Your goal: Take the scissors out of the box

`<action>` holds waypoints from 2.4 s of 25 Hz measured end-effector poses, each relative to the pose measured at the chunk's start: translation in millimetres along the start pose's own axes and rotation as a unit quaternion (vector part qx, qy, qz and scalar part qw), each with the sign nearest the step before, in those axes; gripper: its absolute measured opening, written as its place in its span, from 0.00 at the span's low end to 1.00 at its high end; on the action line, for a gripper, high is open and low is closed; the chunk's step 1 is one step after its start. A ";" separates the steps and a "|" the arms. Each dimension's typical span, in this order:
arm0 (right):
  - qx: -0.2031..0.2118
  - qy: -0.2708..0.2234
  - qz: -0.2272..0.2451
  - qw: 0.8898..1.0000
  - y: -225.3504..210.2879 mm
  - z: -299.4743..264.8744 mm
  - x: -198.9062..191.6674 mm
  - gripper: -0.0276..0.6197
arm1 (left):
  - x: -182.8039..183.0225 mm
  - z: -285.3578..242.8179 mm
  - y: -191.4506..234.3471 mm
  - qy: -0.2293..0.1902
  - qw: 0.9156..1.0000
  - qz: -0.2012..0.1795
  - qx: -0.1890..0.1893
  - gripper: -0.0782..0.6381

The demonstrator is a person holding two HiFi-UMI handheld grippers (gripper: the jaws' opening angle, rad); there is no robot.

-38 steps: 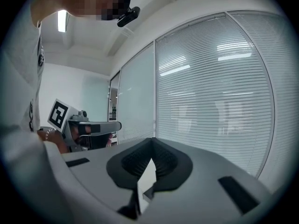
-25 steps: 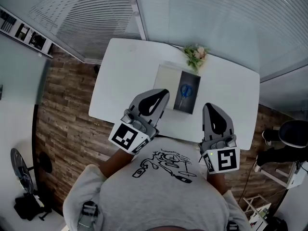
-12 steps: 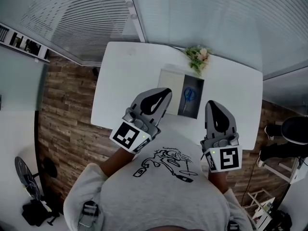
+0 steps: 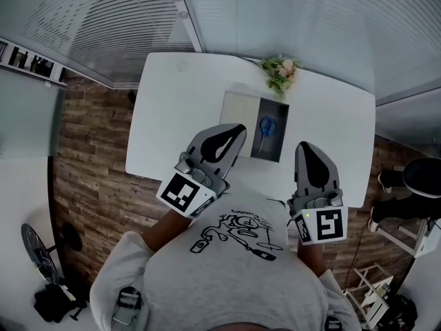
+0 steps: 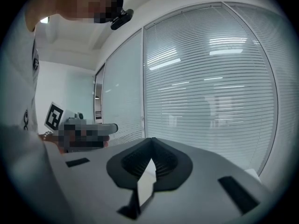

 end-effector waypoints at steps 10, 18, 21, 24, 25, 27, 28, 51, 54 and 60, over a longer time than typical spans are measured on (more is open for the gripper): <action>0.001 0.037 -0.038 0.999 -28.7 15.6 -28.2 0.05 | -10.4 -15.5 -33.7 0.008 1.000 0.009 -0.003 0.14; 0.004 0.096 -0.072 0.993 -38.0 -15.7 -75.2 0.08 | -11.8 -14.9 -31.4 0.010 1.000 0.002 0.003 0.14; 0.009 0.131 -0.091 0.987 -38.6 -38.9 -105.6 0.09 | -12.3 -12.6 -26.9 0.012 1.000 0.002 0.005 0.14; 0.009 0.170 -0.121 0.978 -40.0 -60.8 -139.5 0.11 | -12.2 -9.7 -22.7 0.012 1.000 0.004 0.004 0.14; 0.008 0.181 -0.128 0.975 -40.3 -67.6 -149.1 0.11 | -11.6 -8.3 -20.8 0.012 1.000 0.004 0.003 0.14; 0.002 0.202 -0.134 0.970 -40.5 -80.9 -166.2 0.12 | -10.8 -4.5 -15.3 0.012 1.000 0.004 0.006 0.14; -0.001 0.213 -0.136 0.968 -40.5 -87.1 -173.8 0.12 | -10.8 -2.5 -12.1 0.013 1.000 0.006 0.009 0.14; -0.096 0.390 -0.212 0.891 -52.8 -193.9 -288.2 0.26 | -17.4 27.0 39.3 0.019 0.999 0.029 0.031 0.14; -0.114 0.404 -0.206 0.884 -56.8 -199.4 -295.7 0.27 | -17.8 27.8 43.4 0.018 0.999 0.031 0.031 0.14; -0.139 0.450 -0.207 0.858 -62.1 -209.1 -302.6 0.27 | -17.3 33.0 51.8 0.016 0.999 0.036 0.033 0.14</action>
Point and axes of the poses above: the fingertips, and each gripper's own axes: z backward along the fingers, y to its left, x out of its top, the point moved 6 cm from there along z, backward along the fingers, and after that the axes turned 3 degrees about y, right-handed, at the moved point
